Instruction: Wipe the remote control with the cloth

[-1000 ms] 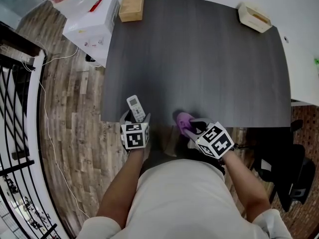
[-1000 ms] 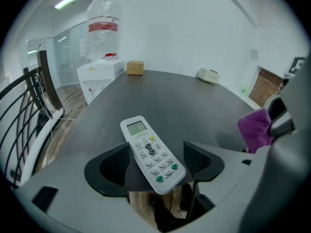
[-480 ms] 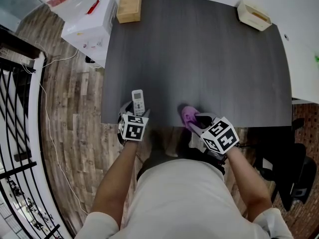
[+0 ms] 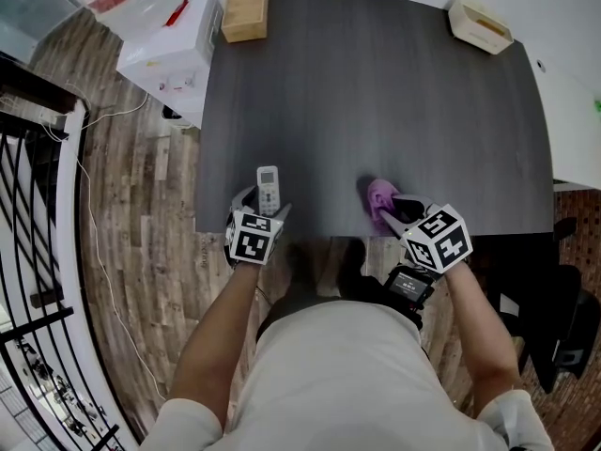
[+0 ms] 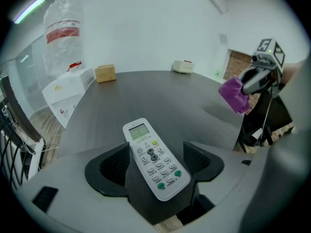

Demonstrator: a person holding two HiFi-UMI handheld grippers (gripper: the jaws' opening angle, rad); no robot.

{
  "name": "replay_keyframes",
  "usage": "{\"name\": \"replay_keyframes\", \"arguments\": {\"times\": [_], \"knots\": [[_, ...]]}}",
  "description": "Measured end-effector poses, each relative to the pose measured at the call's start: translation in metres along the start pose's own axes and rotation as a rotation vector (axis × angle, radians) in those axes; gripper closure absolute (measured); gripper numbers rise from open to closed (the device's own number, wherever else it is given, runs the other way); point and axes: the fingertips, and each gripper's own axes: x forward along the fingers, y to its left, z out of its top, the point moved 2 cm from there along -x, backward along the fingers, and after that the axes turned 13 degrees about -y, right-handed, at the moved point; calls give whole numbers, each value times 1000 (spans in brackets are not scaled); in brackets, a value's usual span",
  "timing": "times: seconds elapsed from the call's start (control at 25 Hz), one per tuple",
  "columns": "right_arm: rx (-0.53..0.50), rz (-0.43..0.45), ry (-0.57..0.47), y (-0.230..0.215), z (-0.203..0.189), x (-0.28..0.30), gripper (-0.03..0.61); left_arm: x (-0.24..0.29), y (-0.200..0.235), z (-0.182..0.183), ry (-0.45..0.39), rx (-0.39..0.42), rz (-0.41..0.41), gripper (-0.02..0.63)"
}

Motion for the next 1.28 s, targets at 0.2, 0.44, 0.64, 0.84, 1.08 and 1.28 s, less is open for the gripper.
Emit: {"name": "replay_keyframes", "arguments": {"times": [0.2,0.44,0.64,0.84,1.08,1.28], "knots": [[-4,-79,-33,-22,3,2,480,-9,7,5,-28,-2,-25,290],[113,-242,-225,-56,22,22,480,-36,28,16,-89,-8,-36,290],[211,-427,-361,-77,42,36,480,-57,30,17,-125,-17,-63,290],[189,-444,-353,-66,52,27,480,-87,30,24,-205,-81,-107,290],[204,-435,-345,-43,35,-12,480,-125,16,43,-349,-178,-200,291],[225,-450,-379,-12,12,-66,479,-166,-19,54,-458,-217,-334,301]]}}
